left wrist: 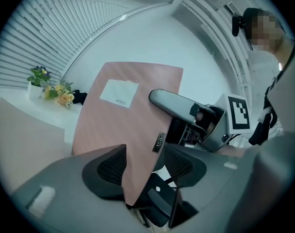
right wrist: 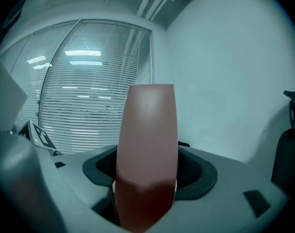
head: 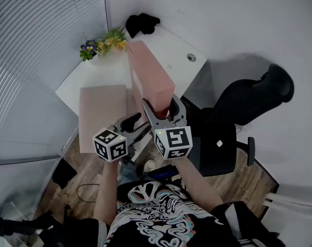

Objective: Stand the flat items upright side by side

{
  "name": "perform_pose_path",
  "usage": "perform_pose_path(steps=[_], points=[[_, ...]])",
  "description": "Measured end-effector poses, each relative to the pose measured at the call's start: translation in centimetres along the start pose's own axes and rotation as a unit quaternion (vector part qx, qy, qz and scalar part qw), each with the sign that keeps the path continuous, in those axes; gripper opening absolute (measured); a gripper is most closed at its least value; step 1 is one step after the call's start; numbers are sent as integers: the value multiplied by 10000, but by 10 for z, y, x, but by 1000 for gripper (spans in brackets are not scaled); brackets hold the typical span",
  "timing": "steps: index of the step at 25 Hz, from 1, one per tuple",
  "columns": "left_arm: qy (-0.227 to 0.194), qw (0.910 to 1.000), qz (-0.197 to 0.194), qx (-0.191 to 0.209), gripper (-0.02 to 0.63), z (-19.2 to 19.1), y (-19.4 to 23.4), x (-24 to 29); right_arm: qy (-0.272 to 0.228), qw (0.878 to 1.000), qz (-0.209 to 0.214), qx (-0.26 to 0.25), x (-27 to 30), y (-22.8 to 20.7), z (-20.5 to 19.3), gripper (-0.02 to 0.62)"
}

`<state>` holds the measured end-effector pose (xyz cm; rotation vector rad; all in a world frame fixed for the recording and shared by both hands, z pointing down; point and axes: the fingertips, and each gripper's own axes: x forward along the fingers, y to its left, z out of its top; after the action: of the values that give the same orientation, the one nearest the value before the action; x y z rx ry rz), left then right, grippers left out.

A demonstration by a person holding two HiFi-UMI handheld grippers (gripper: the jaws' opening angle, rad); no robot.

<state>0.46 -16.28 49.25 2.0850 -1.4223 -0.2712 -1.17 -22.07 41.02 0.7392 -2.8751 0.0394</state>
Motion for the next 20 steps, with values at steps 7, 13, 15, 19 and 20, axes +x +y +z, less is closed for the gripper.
perform_pose_path(steps=[7,13,15,19,20], points=[[62,9999,78,101,229,-6,-6,5,266,9995,13,169,-3,2,-17,313],[36,9994,333,114,229,-7,-1,8,504,9981,-9,360,-7,3,-35,313],[81,9991,401,105,229,-10,1,9,567,9977,-12,365,-8,4,-40,313],[147,9984,542,61,227,-19,6,8,770,9963,1,380,-8,6,-52,314],[144,9983,565,42,227,-20,7,7,793,9961,2,375,-9,7,-54,316]])
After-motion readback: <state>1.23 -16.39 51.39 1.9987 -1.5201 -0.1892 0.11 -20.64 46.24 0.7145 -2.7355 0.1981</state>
